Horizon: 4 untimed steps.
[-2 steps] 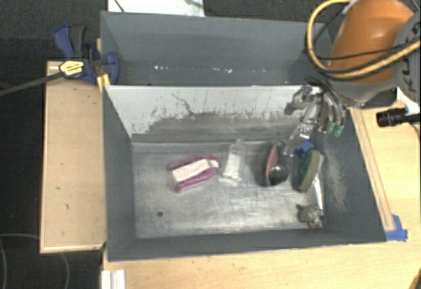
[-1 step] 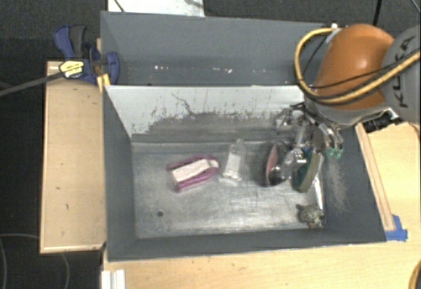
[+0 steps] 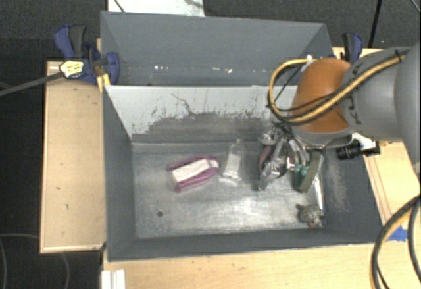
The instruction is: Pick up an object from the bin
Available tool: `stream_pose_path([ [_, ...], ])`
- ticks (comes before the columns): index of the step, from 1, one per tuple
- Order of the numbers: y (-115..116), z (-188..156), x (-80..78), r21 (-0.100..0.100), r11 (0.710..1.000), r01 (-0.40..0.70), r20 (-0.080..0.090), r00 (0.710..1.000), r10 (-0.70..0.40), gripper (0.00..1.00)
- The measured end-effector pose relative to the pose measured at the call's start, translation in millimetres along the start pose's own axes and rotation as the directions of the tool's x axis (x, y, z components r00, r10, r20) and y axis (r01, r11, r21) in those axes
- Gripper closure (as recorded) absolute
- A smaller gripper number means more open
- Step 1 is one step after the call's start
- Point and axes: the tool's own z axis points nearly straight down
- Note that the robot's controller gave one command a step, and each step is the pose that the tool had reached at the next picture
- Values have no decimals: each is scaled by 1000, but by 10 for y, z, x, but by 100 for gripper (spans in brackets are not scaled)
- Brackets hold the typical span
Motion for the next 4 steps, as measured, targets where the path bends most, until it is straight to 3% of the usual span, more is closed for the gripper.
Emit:
stream_pose_path([
  [1, -398, -12, 259, -2, 889, -458, -1, 889, 458, 0],
  [2, -390, -28, 247, -4, 891, -454, 2, 891, 454, 100],
  [3, -293, -879, 115, -1, 888, -459, 6, 888, 459, 100],
  [4, -304, -829, 139, 5, 889, -457, -2, 889, 457, 0],
])
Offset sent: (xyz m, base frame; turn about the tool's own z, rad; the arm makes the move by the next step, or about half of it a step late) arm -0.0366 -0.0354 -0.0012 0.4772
